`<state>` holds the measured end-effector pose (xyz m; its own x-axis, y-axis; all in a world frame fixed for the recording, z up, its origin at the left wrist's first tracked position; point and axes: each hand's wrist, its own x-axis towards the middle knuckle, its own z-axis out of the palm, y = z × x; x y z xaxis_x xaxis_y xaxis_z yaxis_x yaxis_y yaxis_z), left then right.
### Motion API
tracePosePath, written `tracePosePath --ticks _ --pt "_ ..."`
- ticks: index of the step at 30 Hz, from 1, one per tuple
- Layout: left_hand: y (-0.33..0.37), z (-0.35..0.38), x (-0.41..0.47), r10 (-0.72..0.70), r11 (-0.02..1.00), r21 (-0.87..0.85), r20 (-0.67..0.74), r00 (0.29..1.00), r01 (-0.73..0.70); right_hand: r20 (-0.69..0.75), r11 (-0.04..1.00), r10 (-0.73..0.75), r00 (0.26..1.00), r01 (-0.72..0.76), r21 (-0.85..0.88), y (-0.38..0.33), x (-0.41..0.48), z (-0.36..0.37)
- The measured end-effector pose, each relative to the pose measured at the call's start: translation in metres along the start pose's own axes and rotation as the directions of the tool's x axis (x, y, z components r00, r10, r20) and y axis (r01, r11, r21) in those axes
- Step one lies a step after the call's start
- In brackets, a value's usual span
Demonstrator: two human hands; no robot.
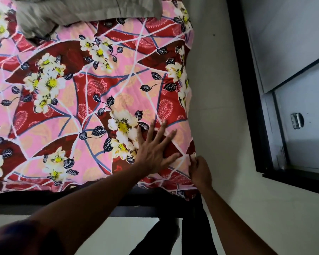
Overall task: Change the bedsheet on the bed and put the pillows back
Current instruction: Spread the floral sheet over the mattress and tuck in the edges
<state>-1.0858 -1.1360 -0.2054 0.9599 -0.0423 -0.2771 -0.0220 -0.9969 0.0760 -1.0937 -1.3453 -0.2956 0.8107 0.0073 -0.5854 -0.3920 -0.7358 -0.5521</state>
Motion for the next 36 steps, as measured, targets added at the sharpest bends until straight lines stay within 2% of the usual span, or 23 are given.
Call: tracePosePath --ticks 3,5,8,10,11,13,14,16,18,20,22,24,28,32,34,36 --pt "0.007 0.004 -0.02 0.095 0.995 0.035 0.024 0.995 -0.095 -0.033 0.998 -0.041 0.999 0.04 -0.039 0.015 -0.008 -0.011" --pt "0.01 0.005 -0.032 0.145 0.989 0.033 0.04 0.989 -0.146 0.009 0.996 -0.011 1.0 0.011 -0.089 0.018 -0.003 -0.016" --pt "0.012 0.004 -0.043 0.172 0.985 -0.036 0.049 0.984 -0.17 0.146 0.968 0.167 0.975 -0.134 -0.213 0.009 0.012 -0.022" --pt "0.009 0.001 -0.048 0.174 0.982 -0.071 0.017 0.985 -0.173 0.112 0.941 0.26 0.959 -0.225 -0.255 -0.012 0.011 -0.035" --pt "0.005 -0.003 -0.047 0.157 0.983 -0.094 -0.001 0.988 -0.156 0.041 0.946 0.221 0.974 -0.204 -0.253 -0.027 0.009 -0.044" --pt "-0.01 -0.016 -0.038 0.075 0.988 -0.129 -0.033 0.997 -0.078 -0.144 0.974 -0.037 0.989 0.003 -0.229 -0.066 0.006 -0.06" --pt "-0.02 -0.023 -0.029 0.012 0.991 -0.13 -0.039 0.999 -0.017 -0.229 0.969 -0.201 0.953 0.159 -0.186 -0.088 0.007 -0.064" --pt "-0.045 -0.035 -0.006 -0.133 0.986 -0.115 -0.074 0.988 0.124 -0.322 0.896 -0.444 0.837 0.417 -0.151 -0.135 0.016 -0.066" --pt "-0.075 -0.043 0.019 -0.261 0.961 -0.123 -0.113 0.959 0.247 -0.302 0.792 -0.609 0.734 0.586 -0.171 -0.182 0.034 -0.059" --pt "-0.104 -0.042 0.036 -0.357 0.928 -0.141 -0.08 0.931 0.344 -0.225 0.671 -0.741 0.632 0.703 -0.236 -0.224 0.051 -0.046" --pt "-0.127 -0.029 0.036 -0.475 0.866 -0.193 -0.026 0.88 0.462 -0.077 0.581 -0.802 0.593 0.743 -0.332 -0.25 0.067 -0.025" --pt "-0.136 -0.012 0.011 -0.594 0.78 -0.251 -0.007 0.804 0.574 0.044 0.54 -0.789 0.613 0.726 -0.426 -0.253 0.075 -0.004" --pt "-0.125 0.024 -0.086 -0.689 0.693 -0.262 0.033 0.724 0.671 0.114 0.426 -0.807 0.579 0.705 -0.566 -0.212 0.056 0.027" --pt "-0.104 0.044 -0.174 -0.766 0.593 -0.259 0.112 0.633 0.762 0.256 0.347 -0.782 0.568 0.738 -0.578 -0.162 -0.011 0.027" --pt "-0.103 0.039 -0.18 -0.833 0.486 -0.317 0.115 0.541 0.815 0.292 0.352 -0.766 0.573 0.753 -0.555 -0.142 -0.041 0.022" --pt "-0.107 0.026 -0.163 -0.887 0.4 -0.403 0.056 0.458 0.823 0.292 0.35 -0.784 0.548 0.778 -0.521 -0.146 -0.05 0.018"
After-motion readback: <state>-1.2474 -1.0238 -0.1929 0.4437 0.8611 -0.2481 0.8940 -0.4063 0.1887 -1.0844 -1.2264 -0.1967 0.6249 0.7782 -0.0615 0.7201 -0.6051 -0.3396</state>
